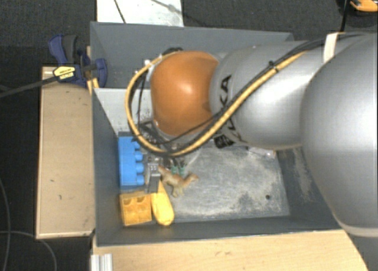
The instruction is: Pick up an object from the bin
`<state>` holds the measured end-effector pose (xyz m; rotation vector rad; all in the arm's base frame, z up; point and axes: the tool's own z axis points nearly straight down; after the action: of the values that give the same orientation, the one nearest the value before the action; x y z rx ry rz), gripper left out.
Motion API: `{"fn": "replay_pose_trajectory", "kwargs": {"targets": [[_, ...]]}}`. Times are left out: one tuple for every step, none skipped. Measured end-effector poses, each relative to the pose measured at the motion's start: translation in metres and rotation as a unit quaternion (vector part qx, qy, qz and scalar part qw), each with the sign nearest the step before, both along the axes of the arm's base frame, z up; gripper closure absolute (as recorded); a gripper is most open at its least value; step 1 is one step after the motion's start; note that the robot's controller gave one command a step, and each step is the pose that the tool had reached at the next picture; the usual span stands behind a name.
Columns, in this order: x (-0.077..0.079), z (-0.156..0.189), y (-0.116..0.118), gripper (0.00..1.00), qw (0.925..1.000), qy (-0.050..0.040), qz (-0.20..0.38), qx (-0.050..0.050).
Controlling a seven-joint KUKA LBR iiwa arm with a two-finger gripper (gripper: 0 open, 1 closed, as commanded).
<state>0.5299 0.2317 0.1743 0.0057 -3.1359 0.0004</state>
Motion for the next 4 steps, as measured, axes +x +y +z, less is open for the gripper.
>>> {"fn": "replay_pose_trajectory", "kwargs": {"targets": [[0.002, 0.005, -0.001, 0.0, 1.0, -0.0039, -0.003, 0.001], [0.006, -0.08, -0.064, 0.0, 0.9999, -0.0058, 0.015, 0.001], [0.006, -0.082, -0.078, 0.0, 0.9997, -0.0003, 0.023, 0.0], [0.007, -0.055, -0.081, 0.0, 1.0, -0.0055, -0.005, 0.001]]}}
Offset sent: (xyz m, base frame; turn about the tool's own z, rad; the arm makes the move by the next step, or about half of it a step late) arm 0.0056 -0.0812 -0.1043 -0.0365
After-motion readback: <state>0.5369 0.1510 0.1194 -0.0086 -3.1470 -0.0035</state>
